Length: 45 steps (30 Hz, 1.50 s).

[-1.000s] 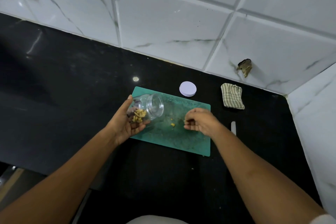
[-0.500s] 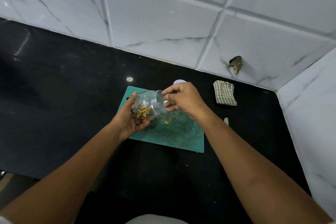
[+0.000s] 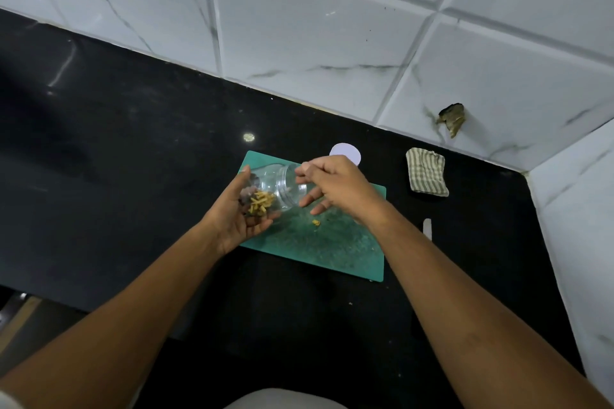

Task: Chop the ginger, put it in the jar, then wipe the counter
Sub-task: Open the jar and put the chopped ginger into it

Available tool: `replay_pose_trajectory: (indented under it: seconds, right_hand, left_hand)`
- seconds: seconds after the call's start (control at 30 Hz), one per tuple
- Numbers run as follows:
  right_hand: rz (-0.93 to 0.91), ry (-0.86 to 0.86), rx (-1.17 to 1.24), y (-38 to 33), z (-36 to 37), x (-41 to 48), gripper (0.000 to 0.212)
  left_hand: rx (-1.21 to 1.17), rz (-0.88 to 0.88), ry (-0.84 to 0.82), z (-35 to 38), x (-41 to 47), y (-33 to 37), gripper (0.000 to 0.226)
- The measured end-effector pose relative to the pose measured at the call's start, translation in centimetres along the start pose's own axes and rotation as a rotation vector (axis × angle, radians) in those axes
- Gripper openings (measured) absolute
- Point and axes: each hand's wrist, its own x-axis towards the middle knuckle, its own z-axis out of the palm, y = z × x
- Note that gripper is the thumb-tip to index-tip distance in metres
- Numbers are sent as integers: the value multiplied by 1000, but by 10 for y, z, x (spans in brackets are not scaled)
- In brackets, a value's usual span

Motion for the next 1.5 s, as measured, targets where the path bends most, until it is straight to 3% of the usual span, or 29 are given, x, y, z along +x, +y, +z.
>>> replay_pose_trajectory:
  seconds: [0.2, 0.27, 0.33, 0.43, 0.57, 0.67, 0.97, 1.13, 1.2, 1.27, 1.33, 1.4, 1.5]
  right_hand:
    - [-15, 195, -177, 27, -26, 8, 9]
    - [65, 135, -354, 56, -29, 5, 3]
    - [124, 49, -496, 83, -24, 1, 18]
    - [30, 75, -635, 97, -14, 0, 29]
    - [-113, 38, -797, 87, -3, 8, 25]
    - [-82, 25, -911, 81, 5, 12, 12]
    - [108, -19, -1255, 53, 28, 16, 31]
    - [63, -12, -1321, 50, 36, 13, 32]
    - [64, 7, -1255, 53, 31, 12, 26]
    - [158, 70, -1010, 60, 19, 13, 14]
    - [311, 158, -507, 70, -1, 14, 2]
    - [424, 208, 54, 73, -22, 10, 10]
    - [353, 275, 507, 62, -48, 2, 10]
  left_hand:
    - [-34, 15, 26, -6, 1, 7, 79]
    - [-33, 20, 33, -10, 1, 8, 79]
    - [-34, 20, 34, -12, 1, 8, 78]
    - [-31, 15, 37, -12, 1, 7, 77]
    - [-19, 14, 48, -12, 3, 6, 75]
    - [-21, 10, 52, -12, 4, 6, 77]
    - [-15, 12, 49, -9, 6, 9, 80]
    - [-19, 15, 50, -7, 5, 8, 77]
    - [-20, 14, 49, -6, 3, 7, 76]
    - [-17, 13, 49, -7, 2, 6, 76]
    - [-11, 12, 49, -9, 2, 6, 76]
    - [-1, 10, 45, -11, 2, 6, 78]
    - [8, 5, 37, -7, 3, 3, 79]
